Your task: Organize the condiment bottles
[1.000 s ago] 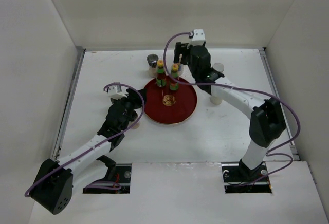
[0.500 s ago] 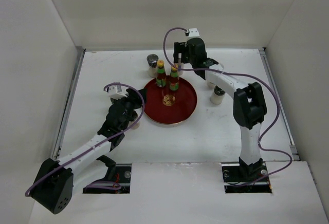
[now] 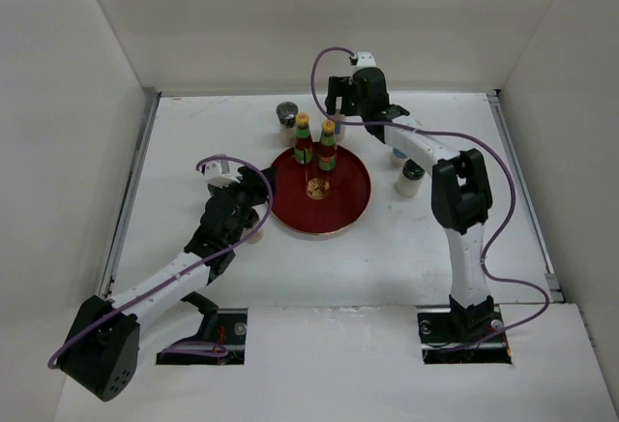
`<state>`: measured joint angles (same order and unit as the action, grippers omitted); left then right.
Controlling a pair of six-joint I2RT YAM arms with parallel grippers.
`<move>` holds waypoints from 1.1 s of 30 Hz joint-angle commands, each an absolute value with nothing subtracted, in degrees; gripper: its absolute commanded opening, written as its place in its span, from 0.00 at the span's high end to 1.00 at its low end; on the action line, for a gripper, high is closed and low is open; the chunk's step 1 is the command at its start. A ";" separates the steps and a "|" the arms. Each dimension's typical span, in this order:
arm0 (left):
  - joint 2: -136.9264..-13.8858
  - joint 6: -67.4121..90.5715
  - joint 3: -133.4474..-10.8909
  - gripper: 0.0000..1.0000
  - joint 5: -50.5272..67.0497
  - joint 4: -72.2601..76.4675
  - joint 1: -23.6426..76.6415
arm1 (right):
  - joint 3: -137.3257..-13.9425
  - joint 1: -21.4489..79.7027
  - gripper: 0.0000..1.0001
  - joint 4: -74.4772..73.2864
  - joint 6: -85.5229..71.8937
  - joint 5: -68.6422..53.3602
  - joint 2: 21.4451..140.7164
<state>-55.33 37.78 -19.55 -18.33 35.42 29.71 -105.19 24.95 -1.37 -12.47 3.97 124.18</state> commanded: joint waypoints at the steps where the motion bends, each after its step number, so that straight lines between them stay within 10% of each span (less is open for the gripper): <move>1: -54.67 38.14 -19.95 0.49 -17.75 38.85 29.31 | -108.80 24.56 0.07 -1.76 -13.36 2.72 126.03; 17: -55.19 38.41 -19.78 0.49 -17.75 38.85 28.61 | -108.73 24.04 0.30 2.71 -13.97 8.17 127.27; 33: -54.58 39.02 -20.74 0.49 -16.96 38.32 28.34 | -82.55 23.77 0.44 18.01 -17.14 13.00 101.18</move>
